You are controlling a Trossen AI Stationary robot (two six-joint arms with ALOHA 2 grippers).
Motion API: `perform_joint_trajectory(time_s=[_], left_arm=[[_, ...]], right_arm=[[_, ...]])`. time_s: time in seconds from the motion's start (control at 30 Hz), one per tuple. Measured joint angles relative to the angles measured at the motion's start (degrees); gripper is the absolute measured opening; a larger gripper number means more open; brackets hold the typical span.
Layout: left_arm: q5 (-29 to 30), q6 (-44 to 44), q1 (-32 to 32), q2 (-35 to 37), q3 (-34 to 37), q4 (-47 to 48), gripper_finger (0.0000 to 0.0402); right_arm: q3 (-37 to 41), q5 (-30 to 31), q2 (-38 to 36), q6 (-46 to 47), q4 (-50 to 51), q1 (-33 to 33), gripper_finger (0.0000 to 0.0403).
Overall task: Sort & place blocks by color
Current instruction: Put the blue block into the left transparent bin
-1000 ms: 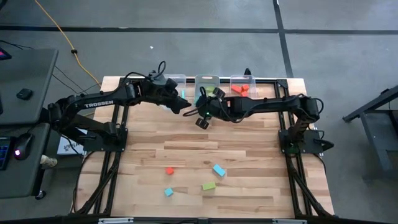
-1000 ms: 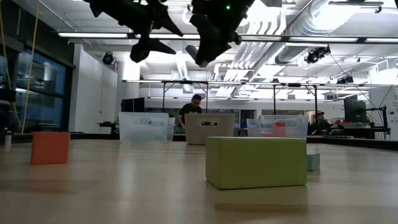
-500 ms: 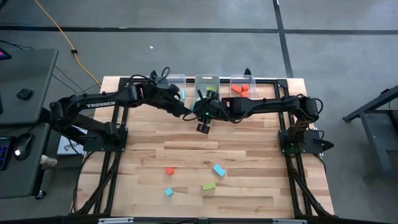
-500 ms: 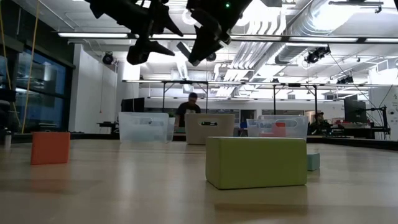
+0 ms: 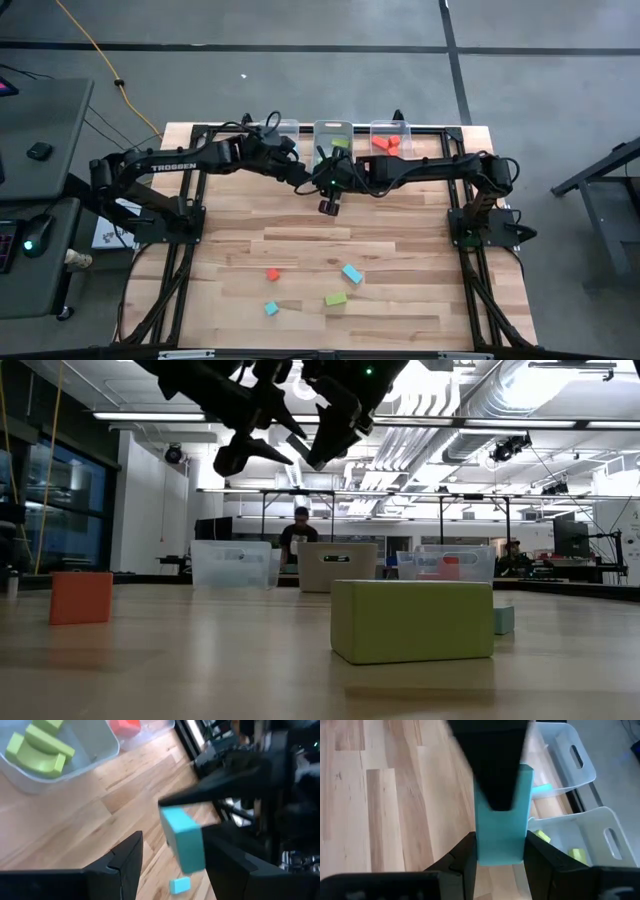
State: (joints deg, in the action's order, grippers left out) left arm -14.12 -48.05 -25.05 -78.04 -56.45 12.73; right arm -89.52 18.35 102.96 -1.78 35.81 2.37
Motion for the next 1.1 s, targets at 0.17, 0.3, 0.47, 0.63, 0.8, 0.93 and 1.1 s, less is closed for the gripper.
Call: perform_joint_trajectory(time_s=[0.17,0.3,0.47,0.63,0.8,0.93,1.1], left_arm=[[0.55,0.03,0.02,0.00,0.00,-0.97,0.0163],[-0.46,0.14,0.32,0.00,0.00,-0.98,0.0155],[-0.38,0.25,0.47,0.00,0.00,-0.96,0.0148],[2.25,1.73,0.53,0.00,0.00,-1.16,0.0126],[2.41,2.22,0.52,0.02,-0.02,-1.35,0.0089],[2.68,2.31,0.80,0.02,-0.02,-1.18,0.0056],[2.83,3.82,0.80,0.02,-0.02,-1.18,0.0026]], right_arm=[[0.00,-0.15,-0.02,0.44,0.22,0.00,0.0107],[0.00,-0.11,-0.02,1.72,0.29,0.38,0.0107],[0.00,-1.23,-0.04,1.77,-0.16,0.66,0.0107],[0.00,-2.20,-0.04,1.79,-0.43,0.60,0.0107],[0.00,-2.11,-0.04,1.77,-0.44,0.64,0.0107],[0.00,-1.67,-0.04,1.70,-0.35,0.66,0.0107],[0.00,-1.24,-0.04,1.77,-0.24,0.65,0.0108]])
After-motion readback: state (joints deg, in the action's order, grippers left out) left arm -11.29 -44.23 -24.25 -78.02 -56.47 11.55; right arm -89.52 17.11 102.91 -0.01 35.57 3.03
